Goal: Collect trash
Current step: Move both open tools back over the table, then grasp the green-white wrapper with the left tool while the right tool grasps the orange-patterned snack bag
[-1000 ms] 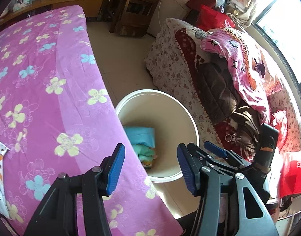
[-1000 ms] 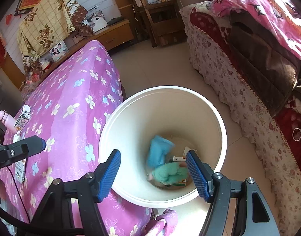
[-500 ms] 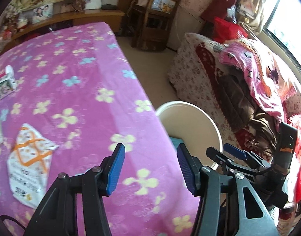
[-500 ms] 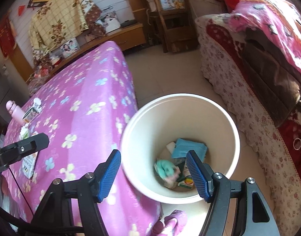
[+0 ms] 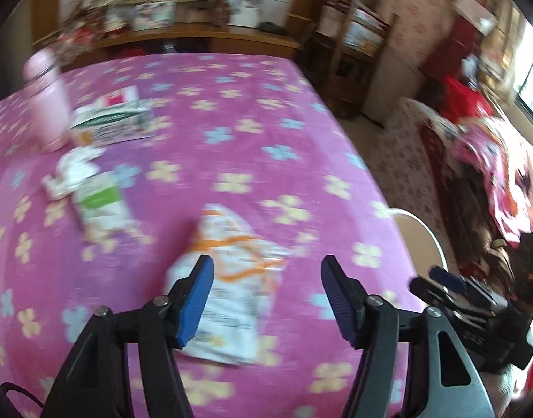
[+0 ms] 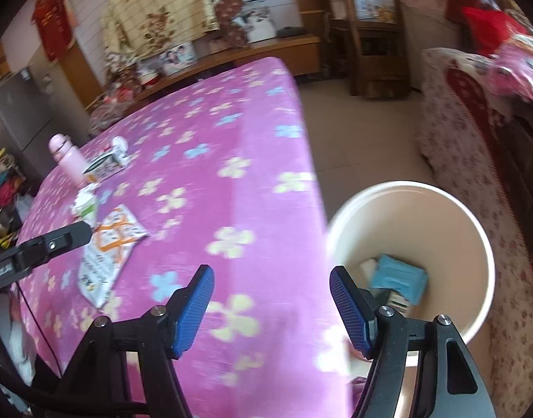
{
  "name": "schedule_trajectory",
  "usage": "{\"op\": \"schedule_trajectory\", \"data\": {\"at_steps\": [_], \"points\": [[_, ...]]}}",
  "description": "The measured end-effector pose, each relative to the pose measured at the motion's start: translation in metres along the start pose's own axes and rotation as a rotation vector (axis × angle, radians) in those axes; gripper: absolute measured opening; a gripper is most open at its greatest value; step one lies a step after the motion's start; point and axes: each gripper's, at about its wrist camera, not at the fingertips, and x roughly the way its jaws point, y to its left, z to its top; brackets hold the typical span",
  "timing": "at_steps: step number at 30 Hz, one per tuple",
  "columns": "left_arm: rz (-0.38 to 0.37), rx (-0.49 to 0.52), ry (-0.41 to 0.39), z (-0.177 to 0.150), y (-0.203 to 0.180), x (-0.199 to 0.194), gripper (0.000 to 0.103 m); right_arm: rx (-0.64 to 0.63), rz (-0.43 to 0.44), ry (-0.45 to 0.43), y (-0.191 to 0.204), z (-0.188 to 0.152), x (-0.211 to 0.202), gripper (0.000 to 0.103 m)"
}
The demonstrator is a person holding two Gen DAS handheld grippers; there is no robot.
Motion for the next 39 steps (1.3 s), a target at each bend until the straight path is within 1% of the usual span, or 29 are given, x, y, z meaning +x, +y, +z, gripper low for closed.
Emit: {"op": "schedule_trajectory", "data": {"at_steps": [1, 3, 4, 6, 8, 10, 13, 15, 19, 21, 23, 25, 26, 28, 29, 32, 33, 39], "points": [[0.013, -0.017, -0.002, 0.001, 0.011, 0.000, 0.066, -0.006, 0.013, 0.007, 0.007, 0.000, 0.003, 0.072], [0.054, -0.067, -0.004, 0.004, 0.045, 0.001, 0.067, -0.014, 0.048, 0.024, 0.023, 0.001, 0.011, 0.072], [0.066, -0.078, -0.002, 0.004, 0.055, 0.003, 0.067, -0.021, 0.067, 0.036, 0.032, 0.000, 0.015, 0.072], [0.097, -0.111, 0.019, 0.005, 0.082, 0.006, 0.067, -0.039, 0.096, 0.057, 0.050, -0.001, 0.024, 0.072], [0.120, -0.136, 0.038, 0.007, 0.100, 0.012, 0.067, -0.068, 0.110, 0.076, 0.068, -0.001, 0.035, 0.072], [0.141, -0.159, 0.044, 0.011, 0.113, 0.018, 0.067, -0.096, 0.113, 0.093, 0.084, -0.002, 0.044, 0.072], [0.158, -0.200, 0.051, 0.021, 0.128, 0.032, 0.067, -0.108, 0.125, 0.104, 0.096, -0.003, 0.049, 0.072], [0.162, -0.232, 0.045, 0.025, 0.133, 0.040, 0.067, -0.115, 0.124, 0.107, 0.100, -0.003, 0.050, 0.072], [0.218, -0.281, 0.057, 0.037, 0.139, 0.066, 0.069, -0.109, 0.128, 0.116, 0.101, -0.003, 0.051, 0.072], [0.256, -0.266, 0.030, 0.042, 0.136, 0.071, 0.070, -0.101, 0.142, 0.126, 0.101, -0.004, 0.053, 0.072], [0.285, -0.237, 0.039, 0.045, 0.131, 0.077, 0.070, -0.102, 0.150, 0.135, 0.103, -0.005, 0.055, 0.072], [0.291, -0.192, 0.044, 0.044, 0.124, 0.080, 0.070, -0.111, 0.160, 0.147, 0.108, -0.006, 0.060, 0.072], [0.290, -0.157, 0.044, 0.042, 0.121, 0.080, 0.065, -0.115, 0.167, 0.155, 0.111, -0.006, 0.062, 0.072], [0.267, -0.099, 0.050, 0.035, 0.119, 0.076, 0.061, -0.119, 0.192, 0.178, 0.118, -0.006, 0.071, 0.072], [0.255, -0.083, 0.056, 0.031, 0.118, 0.073, 0.056, -0.118, 0.201, 0.188, 0.121, -0.005, 0.075, 0.072], [0.219, -0.051, 0.090, 0.018, 0.128, 0.058, 0.050, -0.125, 0.218, 0.204, 0.134, 0.006, 0.090, 0.072], [0.212, -0.044, 0.101, 0.011, 0.133, 0.051, 0.049, -0.135, 0.215, 0.208, 0.141, 0.010, 0.095, 0.072], [0.228, -0.015, 0.120, -0.021, 0.160, 0.014, 0.049, -0.152, 0.211, 0.230, 0.180, 0.034, 0.124, 0.073]]}}
